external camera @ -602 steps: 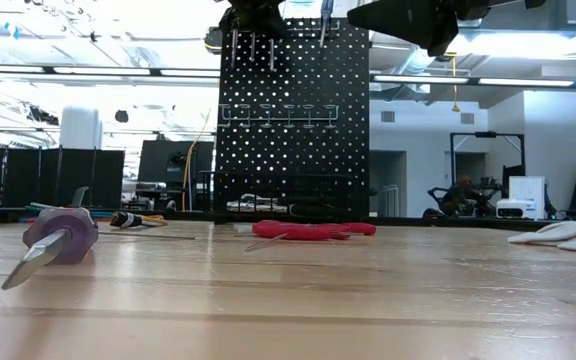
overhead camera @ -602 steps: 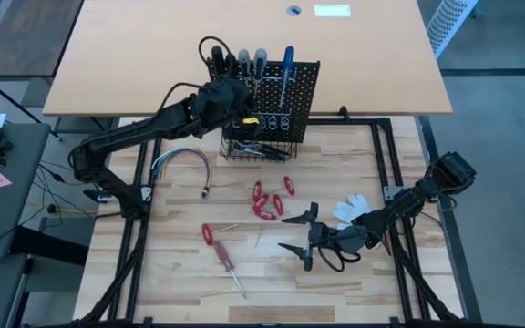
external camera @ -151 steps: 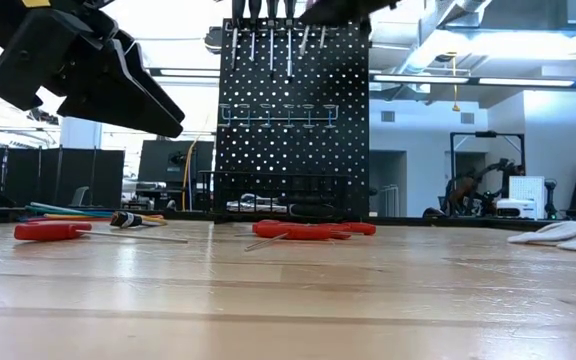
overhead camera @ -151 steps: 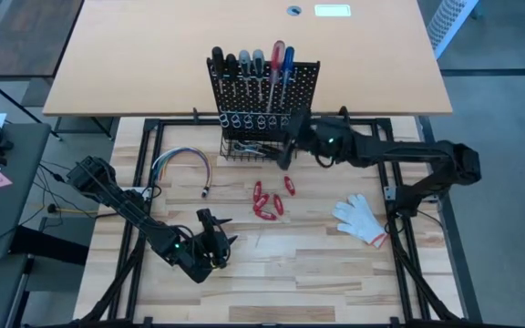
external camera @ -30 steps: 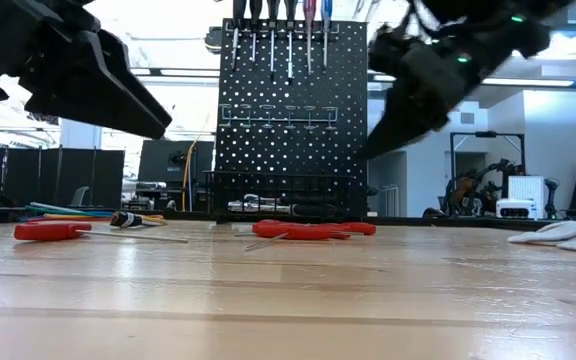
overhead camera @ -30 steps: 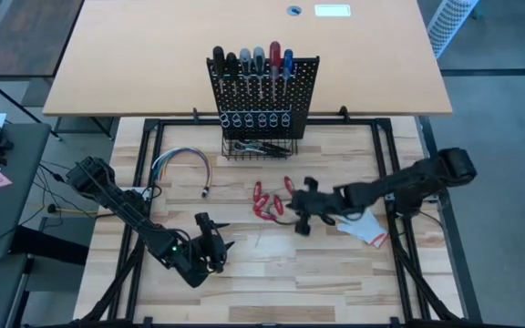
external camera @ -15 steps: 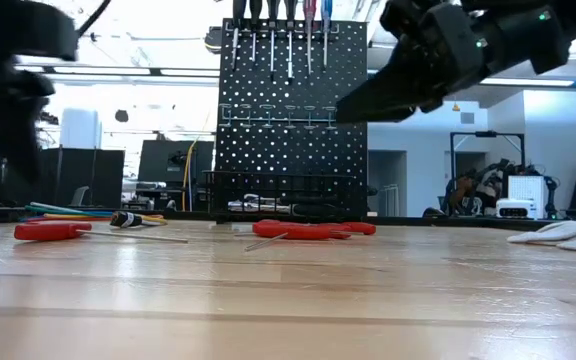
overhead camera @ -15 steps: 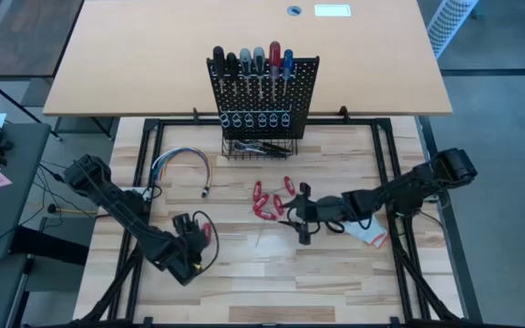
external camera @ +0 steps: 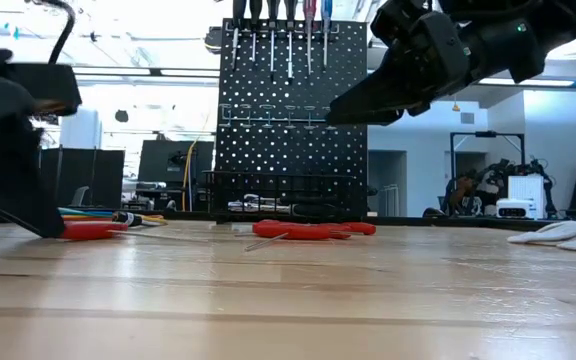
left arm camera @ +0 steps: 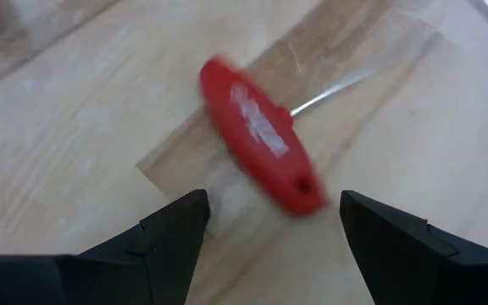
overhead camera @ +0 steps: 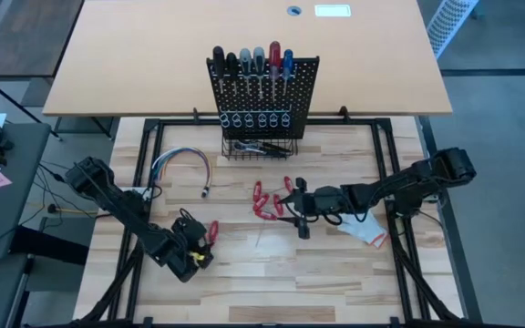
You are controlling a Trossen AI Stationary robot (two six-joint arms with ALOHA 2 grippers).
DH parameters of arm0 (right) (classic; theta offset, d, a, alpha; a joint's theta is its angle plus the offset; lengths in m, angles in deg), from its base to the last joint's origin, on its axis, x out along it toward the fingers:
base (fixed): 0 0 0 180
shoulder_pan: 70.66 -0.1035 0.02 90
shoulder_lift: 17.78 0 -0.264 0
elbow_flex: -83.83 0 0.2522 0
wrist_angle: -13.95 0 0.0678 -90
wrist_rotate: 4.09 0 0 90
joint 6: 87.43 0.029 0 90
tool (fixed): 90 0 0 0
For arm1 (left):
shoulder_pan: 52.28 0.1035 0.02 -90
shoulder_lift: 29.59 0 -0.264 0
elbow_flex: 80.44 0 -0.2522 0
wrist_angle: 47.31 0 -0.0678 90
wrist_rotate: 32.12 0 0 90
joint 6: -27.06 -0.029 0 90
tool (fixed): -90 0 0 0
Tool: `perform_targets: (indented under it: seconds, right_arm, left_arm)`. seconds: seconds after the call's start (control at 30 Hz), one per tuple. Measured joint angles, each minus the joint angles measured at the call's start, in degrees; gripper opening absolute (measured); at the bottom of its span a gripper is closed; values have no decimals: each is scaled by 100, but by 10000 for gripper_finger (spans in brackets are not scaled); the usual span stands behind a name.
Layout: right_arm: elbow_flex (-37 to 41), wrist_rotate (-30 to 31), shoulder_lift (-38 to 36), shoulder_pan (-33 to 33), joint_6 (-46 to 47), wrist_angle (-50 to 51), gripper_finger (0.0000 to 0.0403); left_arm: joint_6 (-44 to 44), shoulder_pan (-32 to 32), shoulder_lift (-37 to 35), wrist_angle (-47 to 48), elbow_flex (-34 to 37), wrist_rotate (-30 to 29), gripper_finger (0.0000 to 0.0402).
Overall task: Hang tools onto peg board
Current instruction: Hang the red allen wrench on the pegboard
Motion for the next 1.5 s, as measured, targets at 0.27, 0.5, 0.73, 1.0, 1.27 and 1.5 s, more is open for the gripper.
perform_targets:
  seconds: [0.27, 0.5, 0.73, 1.0, 1.27, 1.5]
  right_arm:
    - [0, 0, 0, -228, 183, -24, 234]
    - [0, 0, 0, -384, 364, -16, 234]
    - [0, 2, 0, -464, 523, 4, 234]
    - [-2, 4, 0, -558, 649, 28, 234]
    - [-2, -53, 0, -565, 710, 24, 234]
    - [-160, -442, 406, -638, 713, -76, 234]
  left_arm:
    - [-469, 148, 367, 35, -20, -361, 256]
    - [-1402, 206, 384, 871, -167, -418, 250]
    - [-2960, 222, 372, 691, 27, -601, 248]
    - [-3521, 460, 352, -543, 556, -668, 224]
    - [-4496, 703, 357, -2151, 1023, -486, 123]
    - [-5612, 1111, 391, -3270, 983, 42, 73]
